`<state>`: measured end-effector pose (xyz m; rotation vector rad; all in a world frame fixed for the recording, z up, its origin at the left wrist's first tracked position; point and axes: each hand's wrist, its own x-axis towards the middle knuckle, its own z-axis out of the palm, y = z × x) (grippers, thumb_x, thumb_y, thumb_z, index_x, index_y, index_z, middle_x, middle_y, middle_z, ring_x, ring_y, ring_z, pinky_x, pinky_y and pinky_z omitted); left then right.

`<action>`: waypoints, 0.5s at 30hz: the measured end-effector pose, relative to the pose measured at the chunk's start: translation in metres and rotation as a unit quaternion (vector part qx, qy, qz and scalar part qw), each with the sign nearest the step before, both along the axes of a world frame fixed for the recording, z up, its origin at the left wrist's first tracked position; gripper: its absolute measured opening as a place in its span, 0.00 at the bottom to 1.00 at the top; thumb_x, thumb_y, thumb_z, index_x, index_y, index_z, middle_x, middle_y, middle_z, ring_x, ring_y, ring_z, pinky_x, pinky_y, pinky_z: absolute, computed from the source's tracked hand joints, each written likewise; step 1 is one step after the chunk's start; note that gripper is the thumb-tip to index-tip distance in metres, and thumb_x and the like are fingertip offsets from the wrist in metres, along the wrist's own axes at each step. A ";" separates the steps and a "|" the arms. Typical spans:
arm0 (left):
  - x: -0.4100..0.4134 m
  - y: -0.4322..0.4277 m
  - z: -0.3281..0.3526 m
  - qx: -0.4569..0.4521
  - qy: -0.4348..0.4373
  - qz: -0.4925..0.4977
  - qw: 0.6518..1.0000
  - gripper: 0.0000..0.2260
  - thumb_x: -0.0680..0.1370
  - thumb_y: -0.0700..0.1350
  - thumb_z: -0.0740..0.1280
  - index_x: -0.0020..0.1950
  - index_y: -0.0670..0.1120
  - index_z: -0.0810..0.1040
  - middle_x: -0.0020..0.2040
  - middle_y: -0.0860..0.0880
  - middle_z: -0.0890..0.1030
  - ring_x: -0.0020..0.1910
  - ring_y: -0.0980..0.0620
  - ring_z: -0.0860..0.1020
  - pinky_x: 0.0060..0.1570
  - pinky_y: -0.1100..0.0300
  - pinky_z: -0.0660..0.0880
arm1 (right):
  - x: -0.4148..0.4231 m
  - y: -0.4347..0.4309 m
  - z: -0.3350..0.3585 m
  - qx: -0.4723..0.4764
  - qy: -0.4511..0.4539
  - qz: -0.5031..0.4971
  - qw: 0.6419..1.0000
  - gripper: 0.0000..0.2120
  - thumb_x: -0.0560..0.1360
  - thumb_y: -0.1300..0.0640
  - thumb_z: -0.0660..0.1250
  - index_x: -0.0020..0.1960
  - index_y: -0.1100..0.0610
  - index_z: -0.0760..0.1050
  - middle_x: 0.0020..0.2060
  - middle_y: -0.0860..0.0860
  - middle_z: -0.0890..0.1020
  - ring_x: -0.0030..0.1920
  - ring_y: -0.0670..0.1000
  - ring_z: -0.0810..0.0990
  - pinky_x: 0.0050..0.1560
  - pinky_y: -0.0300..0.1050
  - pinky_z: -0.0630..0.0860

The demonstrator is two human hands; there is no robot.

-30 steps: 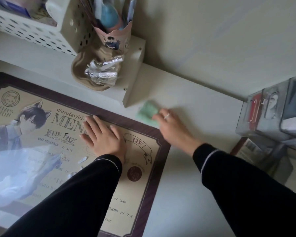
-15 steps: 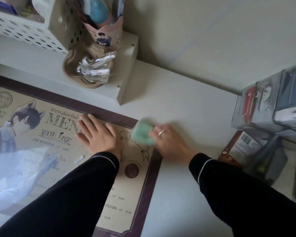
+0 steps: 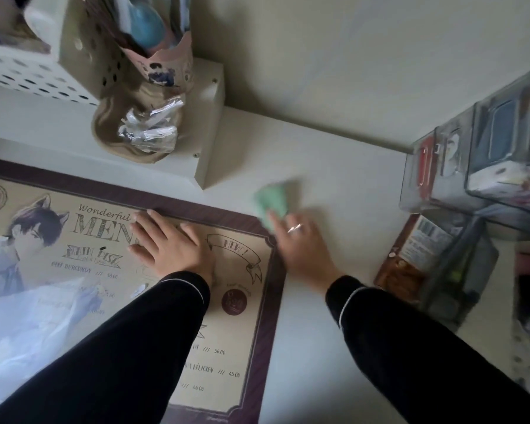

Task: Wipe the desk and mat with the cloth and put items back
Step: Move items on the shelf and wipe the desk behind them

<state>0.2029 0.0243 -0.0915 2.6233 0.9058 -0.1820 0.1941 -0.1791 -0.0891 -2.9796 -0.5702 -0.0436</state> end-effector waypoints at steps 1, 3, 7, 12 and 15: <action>0.000 0.000 0.000 -0.002 -0.001 0.000 1.000 0.28 0.81 0.48 0.50 0.78 0.41 0.46 0.78 0.42 0.46 0.77 0.46 0.43 0.74 0.43 0.40 | -0.014 0.006 0.001 -0.005 0.001 0.101 0.995 0.23 0.73 0.65 0.58 0.67 0.62 0.73 0.43 0.56 0.79 0.37 0.56 0.76 0.36 0.47 0.75; 0.000 0.001 -0.002 -0.005 -0.001 0.000 1.000 0.28 0.80 0.49 0.49 0.78 0.40 0.46 0.78 0.41 0.46 0.77 0.46 0.43 0.74 0.43 0.40 | -0.011 -0.006 0.004 0.004 -0.004 0.186 0.982 0.22 0.73 0.65 0.59 0.66 0.60 0.74 0.43 0.54 0.79 0.38 0.55 0.76 0.36 0.47 0.75; -0.001 0.002 -0.004 -0.008 -0.006 0.003 1.000 0.29 0.80 0.50 0.48 0.78 0.41 0.47 0.78 0.41 0.46 0.77 0.46 0.43 0.74 0.43 0.40 | 0.038 -0.050 0.004 0.018 0.019 -0.223 0.974 0.26 0.74 0.64 0.60 0.73 0.60 0.66 0.52 0.63 0.76 0.49 0.64 0.75 0.49 0.56 0.74; -0.001 0.002 -0.004 -0.015 -0.017 0.006 1.000 0.29 0.80 0.50 0.49 0.78 0.41 0.47 0.78 0.42 0.47 0.77 0.46 0.44 0.73 0.44 0.39 | 0.037 0.024 0.003 0.027 0.027 -0.332 0.942 0.29 0.72 0.64 0.62 0.73 0.59 0.64 0.57 0.60 0.76 0.50 0.61 0.76 0.49 0.53 0.72; -0.002 0.005 -0.004 -0.030 -0.026 0.009 0.999 0.30 0.77 0.52 0.47 0.78 0.42 0.49 0.79 0.43 0.47 0.77 0.47 0.44 0.73 0.45 0.39 | -0.006 0.080 -0.002 0.039 -0.009 -0.005 0.999 0.22 0.70 0.63 0.64 0.64 0.59 0.75 0.44 0.55 0.78 0.38 0.57 0.76 0.36 0.49 0.71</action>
